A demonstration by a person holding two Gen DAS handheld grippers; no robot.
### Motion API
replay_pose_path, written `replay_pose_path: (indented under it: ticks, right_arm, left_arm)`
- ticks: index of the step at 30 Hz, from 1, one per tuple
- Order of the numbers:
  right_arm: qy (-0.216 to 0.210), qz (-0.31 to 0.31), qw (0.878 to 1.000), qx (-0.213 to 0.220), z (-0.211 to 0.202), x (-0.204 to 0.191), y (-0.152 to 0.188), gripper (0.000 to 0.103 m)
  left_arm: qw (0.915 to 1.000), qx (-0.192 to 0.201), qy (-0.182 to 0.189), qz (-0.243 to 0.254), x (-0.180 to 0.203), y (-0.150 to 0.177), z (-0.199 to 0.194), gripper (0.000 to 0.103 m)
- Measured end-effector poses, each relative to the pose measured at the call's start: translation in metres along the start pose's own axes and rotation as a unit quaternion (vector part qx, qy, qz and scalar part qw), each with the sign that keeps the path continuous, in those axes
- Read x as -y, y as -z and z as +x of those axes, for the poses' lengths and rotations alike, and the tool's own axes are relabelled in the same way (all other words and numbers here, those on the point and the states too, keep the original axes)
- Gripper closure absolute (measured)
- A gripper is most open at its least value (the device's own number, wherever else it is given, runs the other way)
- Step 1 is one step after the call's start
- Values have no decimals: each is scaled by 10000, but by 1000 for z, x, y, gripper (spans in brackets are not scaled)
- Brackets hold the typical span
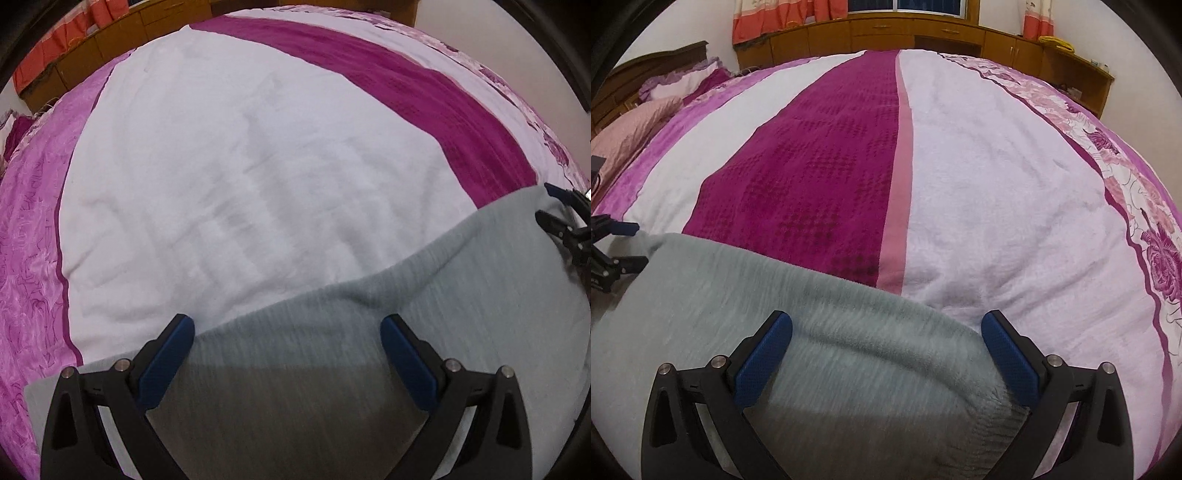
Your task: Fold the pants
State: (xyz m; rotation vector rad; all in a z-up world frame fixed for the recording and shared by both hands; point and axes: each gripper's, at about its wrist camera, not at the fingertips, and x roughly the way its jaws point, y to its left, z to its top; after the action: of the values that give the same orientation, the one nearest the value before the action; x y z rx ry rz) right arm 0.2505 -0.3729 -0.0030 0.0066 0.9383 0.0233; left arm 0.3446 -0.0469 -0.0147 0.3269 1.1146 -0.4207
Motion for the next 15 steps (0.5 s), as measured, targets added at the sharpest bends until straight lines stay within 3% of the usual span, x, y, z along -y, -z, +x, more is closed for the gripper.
replay_pose_path:
  ticks: [8,12,15]
  right_arm:
    - [59,0,9999,-93,3,-3,-3,3]
    - [139,238,9995,-126,3,-4,-5,5]
    - [200,309,9993,-88,-3,-7,-4,14]
  left_arm:
    - [9993,-19,370,29,-14,-10,7,0]
    - [9997,-71,216,-70,-11,-13,5,2]
    - [9994,-141,131,-282,-4,-9,-1,7]
